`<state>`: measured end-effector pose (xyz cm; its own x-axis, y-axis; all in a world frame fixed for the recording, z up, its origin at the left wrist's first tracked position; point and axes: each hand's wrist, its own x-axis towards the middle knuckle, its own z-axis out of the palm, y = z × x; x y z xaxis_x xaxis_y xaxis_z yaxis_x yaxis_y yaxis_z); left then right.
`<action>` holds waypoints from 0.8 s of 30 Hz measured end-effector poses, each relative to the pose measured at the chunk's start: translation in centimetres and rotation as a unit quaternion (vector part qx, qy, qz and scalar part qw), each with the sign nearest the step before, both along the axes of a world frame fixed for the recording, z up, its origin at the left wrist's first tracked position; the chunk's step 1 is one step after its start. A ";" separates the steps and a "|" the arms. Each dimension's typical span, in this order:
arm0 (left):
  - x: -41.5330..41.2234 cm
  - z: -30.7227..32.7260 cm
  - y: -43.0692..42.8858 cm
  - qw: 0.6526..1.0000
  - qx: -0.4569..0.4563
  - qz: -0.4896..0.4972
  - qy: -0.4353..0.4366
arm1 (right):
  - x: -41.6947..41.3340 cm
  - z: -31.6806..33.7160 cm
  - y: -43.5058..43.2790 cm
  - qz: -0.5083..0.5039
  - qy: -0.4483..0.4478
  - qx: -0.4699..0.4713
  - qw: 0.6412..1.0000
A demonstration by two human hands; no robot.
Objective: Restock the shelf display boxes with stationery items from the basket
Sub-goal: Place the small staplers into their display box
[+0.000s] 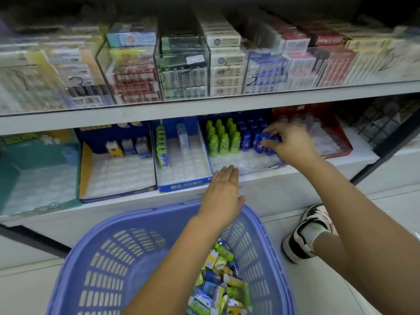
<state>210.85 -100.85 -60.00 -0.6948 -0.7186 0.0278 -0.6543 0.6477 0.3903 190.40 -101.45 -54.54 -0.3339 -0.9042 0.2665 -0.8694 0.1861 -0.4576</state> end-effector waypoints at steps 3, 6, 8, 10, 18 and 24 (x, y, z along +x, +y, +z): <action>0.1 -0.3 -0.1 1.000 -0.009 -0.007 -0.004 | -0.1 0.2 -0.7 0.010 -0.014 0.039 0.999; 0.1 -0.4 -0.2 1.000 -0.007 -0.006 -0.004 | -0.3 1.0 -1.1 0.005 -0.002 0.091 0.996; 0.1 -0.4 -0.2 1.000 -0.004 -0.007 -0.004 | -0.4 1.6 -1.3 0.009 0.033 0.128 0.991; 0.1 -0.5 -0.2 1.000 -0.004 -0.007 -0.005 | -0.3 1.9 -1.6 0.018 0.060 0.157 0.986; 0.3 -0.4 -0.5 1.000 0.001 -0.017 -0.011 | 0.1 2.6 -2.2 0.021 0.076 0.195 0.978; 3.6 -1.3 1.5 0.970 0.021 0.023 0.240 | 5.3 1.7 1.1 0.065 0.056 0.071 0.994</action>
